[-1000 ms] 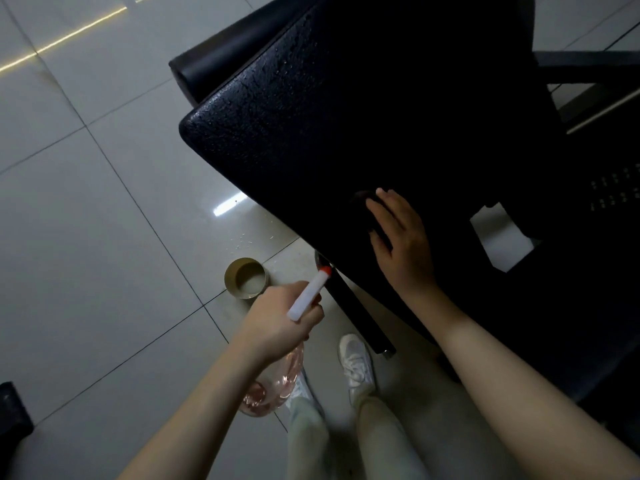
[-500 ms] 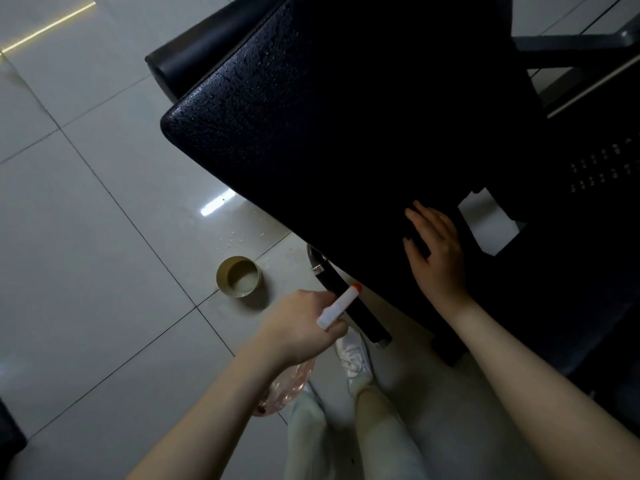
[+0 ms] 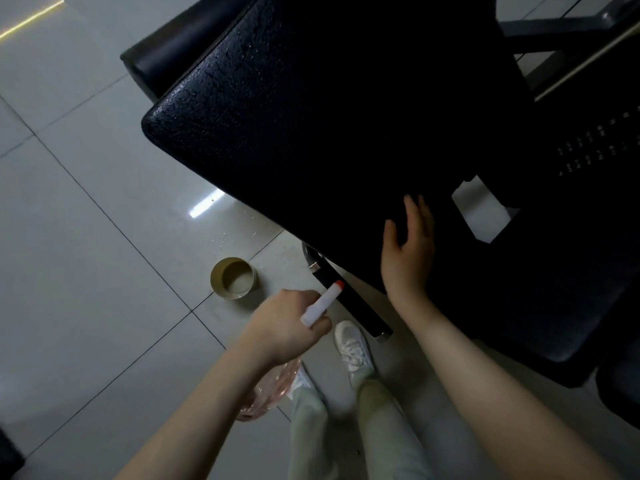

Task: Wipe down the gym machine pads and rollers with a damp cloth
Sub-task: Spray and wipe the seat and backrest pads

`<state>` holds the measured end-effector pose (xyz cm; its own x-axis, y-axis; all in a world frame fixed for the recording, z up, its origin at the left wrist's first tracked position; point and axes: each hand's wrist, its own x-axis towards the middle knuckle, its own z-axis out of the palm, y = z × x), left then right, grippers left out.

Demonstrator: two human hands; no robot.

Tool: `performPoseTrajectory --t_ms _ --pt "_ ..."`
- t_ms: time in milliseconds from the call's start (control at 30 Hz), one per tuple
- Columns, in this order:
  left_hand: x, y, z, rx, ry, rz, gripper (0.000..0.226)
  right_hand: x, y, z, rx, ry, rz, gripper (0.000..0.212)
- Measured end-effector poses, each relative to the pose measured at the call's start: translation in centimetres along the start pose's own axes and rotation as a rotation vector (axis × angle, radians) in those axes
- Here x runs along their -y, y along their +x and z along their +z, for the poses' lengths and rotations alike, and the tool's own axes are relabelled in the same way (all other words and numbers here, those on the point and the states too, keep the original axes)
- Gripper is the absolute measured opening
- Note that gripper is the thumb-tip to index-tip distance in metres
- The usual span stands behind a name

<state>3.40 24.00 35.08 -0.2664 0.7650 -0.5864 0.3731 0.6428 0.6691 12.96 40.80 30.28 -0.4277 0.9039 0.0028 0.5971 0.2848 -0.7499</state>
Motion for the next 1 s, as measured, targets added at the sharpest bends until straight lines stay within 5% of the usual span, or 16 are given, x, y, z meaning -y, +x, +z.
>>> performPoseTrajectory --t_ms 233,367,533,733,833,1000 --pt "0.5 -0.4 -0.7 0.022 -0.036 -0.060 0.043 -2.9 -0.6 -0.6 0.122 -0.175 -0.432 0.036" --pt "0.3 -0.8 -0.8 0.033 -0.054 -0.040 0.067 -7.6 -3.8 -4.4 0.128 -0.188 -0.177 0.044" --pt "0.2 -1.2 -1.0 0.011 -0.077 -0.024 0.069 -3.0 -3.6 -1.0 -0.123 0.039 0.157 0.042" --pt "-0.2 -1.3 -1.3 -0.018 -0.148 -0.056 0.033 0.8 -2.9 2.0 0.006 -0.119 -0.264 0.038" --pt "-0.6 -1.4 -1.5 -0.022 -0.140 -0.056 0.037 -2.2 -3.4 -0.1 0.113 -0.209 -0.397 0.039" --pt "-0.7 -1.3 -2.1 -0.049 -0.155 -0.021 0.034 -5.7 -6.5 -2.4 -0.054 -0.071 0.077 0.047"
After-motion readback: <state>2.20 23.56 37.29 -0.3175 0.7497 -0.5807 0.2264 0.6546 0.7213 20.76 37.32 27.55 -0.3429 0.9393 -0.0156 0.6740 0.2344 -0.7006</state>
